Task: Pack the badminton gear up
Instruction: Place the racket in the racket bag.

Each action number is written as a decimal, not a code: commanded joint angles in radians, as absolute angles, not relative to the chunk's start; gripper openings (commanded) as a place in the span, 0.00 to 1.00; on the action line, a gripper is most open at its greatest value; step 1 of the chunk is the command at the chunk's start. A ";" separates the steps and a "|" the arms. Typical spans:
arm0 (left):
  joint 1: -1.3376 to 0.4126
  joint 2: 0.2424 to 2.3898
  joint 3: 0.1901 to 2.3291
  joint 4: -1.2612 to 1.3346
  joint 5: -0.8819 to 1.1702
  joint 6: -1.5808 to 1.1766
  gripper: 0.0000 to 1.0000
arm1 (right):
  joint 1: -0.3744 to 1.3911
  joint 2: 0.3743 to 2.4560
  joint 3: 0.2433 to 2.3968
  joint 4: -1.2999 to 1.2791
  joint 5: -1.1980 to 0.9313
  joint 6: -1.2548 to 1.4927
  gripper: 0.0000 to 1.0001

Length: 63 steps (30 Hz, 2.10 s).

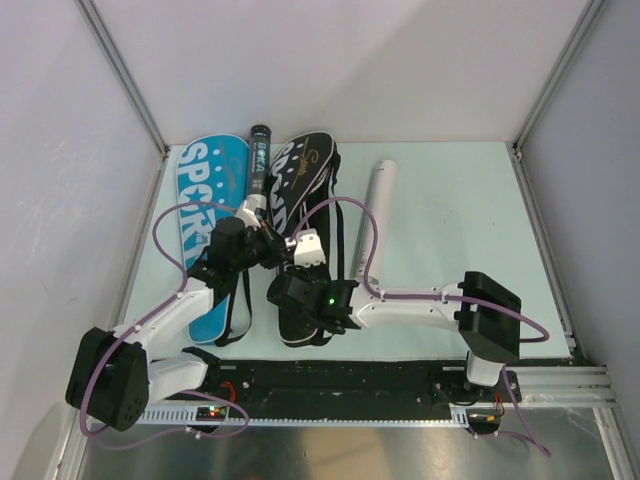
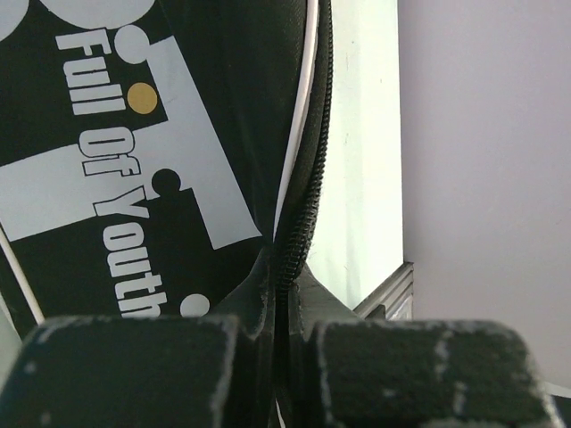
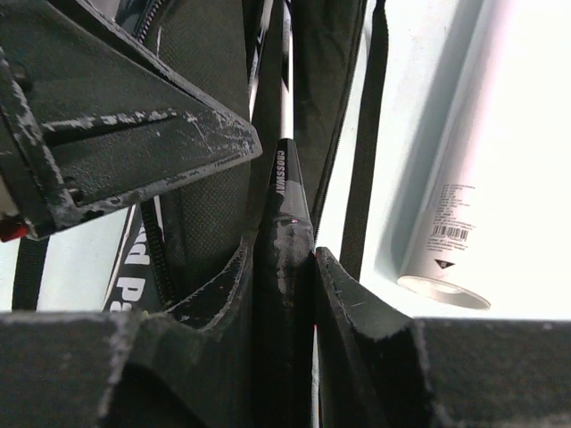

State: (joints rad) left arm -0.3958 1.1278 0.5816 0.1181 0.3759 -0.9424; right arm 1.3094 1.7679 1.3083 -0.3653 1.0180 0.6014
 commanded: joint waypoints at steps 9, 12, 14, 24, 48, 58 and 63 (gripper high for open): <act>-0.414 1.109 0.565 0.218 0.507 -0.965 0.00 | 1.265 1.695 1.175 -0.178 0.676 0.753 0.30; -0.414 1.131 0.553 0.218 0.490 -0.954 0.00 | 1.251 1.662 1.144 -0.172 0.579 0.766 0.40; -0.414 1.149 0.552 0.219 0.487 -0.949 0.00 | 1.241 1.640 1.123 -0.170 0.524 0.768 0.42; -0.413 1.174 0.552 0.218 0.471 -0.937 0.00 | 1.150 1.506 0.969 -0.150 0.288 0.769 0.54; -0.413 1.155 0.524 0.229 0.484 -0.992 0.00 | 1.068 1.592 0.792 0.376 0.171 0.902 0.14; -0.411 1.105 0.494 0.298 0.503 -1.121 0.00 | 1.073 1.684 0.727 0.686 0.216 0.997 0.08; -0.411 1.101 0.467 0.360 0.512 -1.178 0.00 | 1.073 1.689 0.712 0.762 0.270 1.032 0.07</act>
